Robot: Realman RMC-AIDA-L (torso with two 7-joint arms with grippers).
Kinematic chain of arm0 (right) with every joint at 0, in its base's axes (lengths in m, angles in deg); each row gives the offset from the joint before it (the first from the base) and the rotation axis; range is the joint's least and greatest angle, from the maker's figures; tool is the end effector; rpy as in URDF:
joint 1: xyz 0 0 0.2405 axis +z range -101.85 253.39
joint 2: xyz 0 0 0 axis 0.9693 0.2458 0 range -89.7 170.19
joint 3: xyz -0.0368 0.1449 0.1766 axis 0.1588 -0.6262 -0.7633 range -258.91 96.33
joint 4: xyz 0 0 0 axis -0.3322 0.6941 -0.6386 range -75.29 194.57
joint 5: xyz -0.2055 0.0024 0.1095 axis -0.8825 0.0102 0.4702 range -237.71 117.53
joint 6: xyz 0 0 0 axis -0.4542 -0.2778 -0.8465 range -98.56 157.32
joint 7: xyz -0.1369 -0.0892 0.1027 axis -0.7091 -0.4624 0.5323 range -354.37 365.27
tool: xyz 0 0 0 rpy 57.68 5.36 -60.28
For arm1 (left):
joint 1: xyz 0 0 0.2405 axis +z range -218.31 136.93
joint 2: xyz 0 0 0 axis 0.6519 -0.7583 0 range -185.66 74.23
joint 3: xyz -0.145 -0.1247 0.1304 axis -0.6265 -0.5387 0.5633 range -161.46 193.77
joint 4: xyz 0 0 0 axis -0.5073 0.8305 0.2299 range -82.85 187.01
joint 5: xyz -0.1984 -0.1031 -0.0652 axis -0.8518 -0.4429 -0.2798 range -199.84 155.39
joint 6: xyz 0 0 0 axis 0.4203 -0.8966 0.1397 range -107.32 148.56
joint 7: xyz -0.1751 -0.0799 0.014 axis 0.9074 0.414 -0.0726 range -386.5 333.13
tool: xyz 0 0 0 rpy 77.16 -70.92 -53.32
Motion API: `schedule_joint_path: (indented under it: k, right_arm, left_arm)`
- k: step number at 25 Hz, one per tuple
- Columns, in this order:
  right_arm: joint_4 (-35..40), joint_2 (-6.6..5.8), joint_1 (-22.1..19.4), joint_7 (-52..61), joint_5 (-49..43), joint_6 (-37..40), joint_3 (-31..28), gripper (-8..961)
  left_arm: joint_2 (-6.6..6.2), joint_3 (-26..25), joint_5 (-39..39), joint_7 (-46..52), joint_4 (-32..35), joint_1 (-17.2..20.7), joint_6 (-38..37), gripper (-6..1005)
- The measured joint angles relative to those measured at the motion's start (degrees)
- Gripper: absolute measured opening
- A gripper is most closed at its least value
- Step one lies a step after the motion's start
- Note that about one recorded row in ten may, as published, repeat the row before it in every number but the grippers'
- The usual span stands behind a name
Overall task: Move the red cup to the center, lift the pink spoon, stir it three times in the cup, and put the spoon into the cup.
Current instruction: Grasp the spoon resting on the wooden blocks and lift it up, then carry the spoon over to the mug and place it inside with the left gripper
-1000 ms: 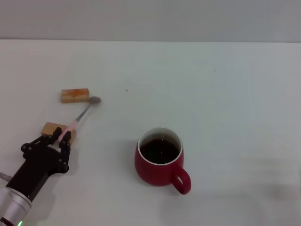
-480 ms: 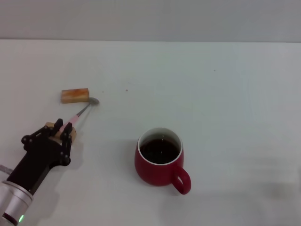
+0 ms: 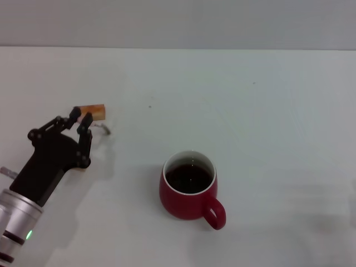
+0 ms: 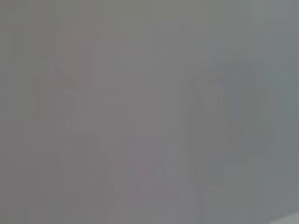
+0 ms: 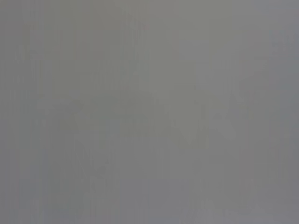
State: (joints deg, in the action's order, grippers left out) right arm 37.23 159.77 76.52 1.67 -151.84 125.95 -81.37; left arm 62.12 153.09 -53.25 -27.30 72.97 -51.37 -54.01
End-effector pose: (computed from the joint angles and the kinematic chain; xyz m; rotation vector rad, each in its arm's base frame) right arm 0.3243 0.1959 -0.0428 -1.4437 0.5527 0.7572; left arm -0.2839 0.2987 -0.0687 -1.8524 -0.2973 -0.7451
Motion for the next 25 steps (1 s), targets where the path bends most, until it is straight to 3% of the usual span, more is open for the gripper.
schedule_joint_path:
  k: [7,17,25]
  right_arm:
    - [-0.73,0.0,0.0,0.0,0.0,0.04,0.08,417]
    - [-1.36,0.01,0.75,0.0,0.0,-0.06,0.45,415]
    - [-1.42,0.02,0.57,-0.01,0.18,0.29,0.41,415]
  left_arm:
    - [-0.87,-1.2,1.34,-0.2,1.67,-0.92,-2.08,171]
    - [-1.8,-7.84,9.14,0.41,4.98,-1.01,-3.15,135]
    - [-2.64,-8.46,12.36,1.42,9.44,-0.46,-3.13,129]
